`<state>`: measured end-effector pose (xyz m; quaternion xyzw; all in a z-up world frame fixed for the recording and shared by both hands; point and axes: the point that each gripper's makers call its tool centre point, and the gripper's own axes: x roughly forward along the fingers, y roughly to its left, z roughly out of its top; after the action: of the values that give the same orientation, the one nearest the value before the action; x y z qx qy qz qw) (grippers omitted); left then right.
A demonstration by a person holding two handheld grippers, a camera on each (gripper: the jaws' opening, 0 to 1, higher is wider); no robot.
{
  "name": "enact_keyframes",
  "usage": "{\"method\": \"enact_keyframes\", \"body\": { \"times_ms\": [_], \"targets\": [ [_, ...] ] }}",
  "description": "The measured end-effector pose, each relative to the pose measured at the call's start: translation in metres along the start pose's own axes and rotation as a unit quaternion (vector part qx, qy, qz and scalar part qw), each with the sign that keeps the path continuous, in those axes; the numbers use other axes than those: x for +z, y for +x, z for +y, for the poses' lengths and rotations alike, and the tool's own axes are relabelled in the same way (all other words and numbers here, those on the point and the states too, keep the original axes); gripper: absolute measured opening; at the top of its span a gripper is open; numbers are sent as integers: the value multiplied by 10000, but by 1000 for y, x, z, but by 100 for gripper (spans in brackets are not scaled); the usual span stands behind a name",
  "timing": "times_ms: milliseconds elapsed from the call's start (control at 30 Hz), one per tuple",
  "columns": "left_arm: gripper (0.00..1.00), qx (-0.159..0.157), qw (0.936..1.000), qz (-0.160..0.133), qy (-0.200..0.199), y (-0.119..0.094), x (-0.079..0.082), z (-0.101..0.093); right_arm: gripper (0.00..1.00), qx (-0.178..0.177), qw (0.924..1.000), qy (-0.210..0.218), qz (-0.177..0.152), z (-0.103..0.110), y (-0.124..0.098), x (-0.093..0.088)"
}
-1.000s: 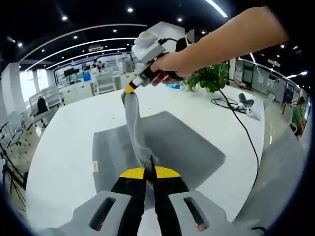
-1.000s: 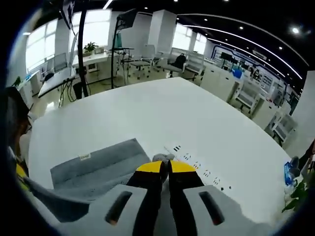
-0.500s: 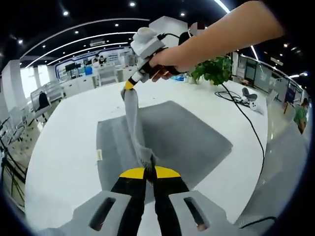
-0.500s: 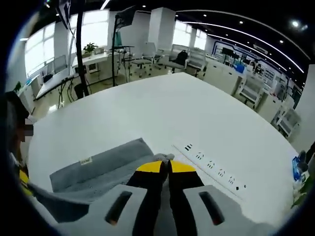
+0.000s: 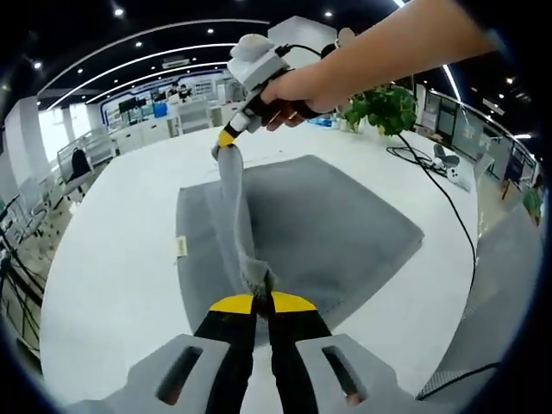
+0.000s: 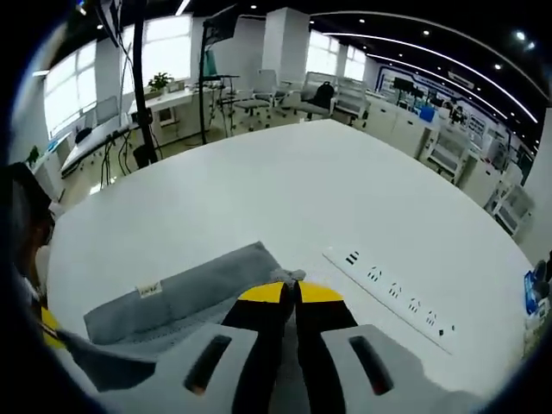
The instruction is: Fold the towel on the table until its edges align and the towel forms a compact rectangular stack.
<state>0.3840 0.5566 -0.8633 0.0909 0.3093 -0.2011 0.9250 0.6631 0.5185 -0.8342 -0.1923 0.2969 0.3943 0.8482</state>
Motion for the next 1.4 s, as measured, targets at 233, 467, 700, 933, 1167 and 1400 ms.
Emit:
{"method": "enact_keyframes", "body": {
  "times_ms": [233, 467, 700, 933, 1167, 1400],
  "targets": [
    [4, 9, 9997, 243, -79, 5, -16, 6, 2, 76, 9999, -33, 64, 8, 10, 1],
    [4, 28, 9993, 354, -132, 10, -28, 12, 2, 155, 9998, -42, 106, 14, 19, 0],
    [4, 21, 9983, 518, -252, 14, -40, 11, 0, 215, 9997, -68, 123, 26, 32, -1],
    [7, -8, 9977, 659, -130, 14, -48, 12, 0, 253, 9995, -113, 138, 31, 40, 0],
    [9, 6, 9969, 758, -203, 10, -53, 18, 1, 291, 9995, -73, 85, 33, 43, 3],
    [9, 8, 9966, 774, -273, 1, -60, 18, 13, 349, 9988, 129, -312, 38, 43, 18]
  ]
}}
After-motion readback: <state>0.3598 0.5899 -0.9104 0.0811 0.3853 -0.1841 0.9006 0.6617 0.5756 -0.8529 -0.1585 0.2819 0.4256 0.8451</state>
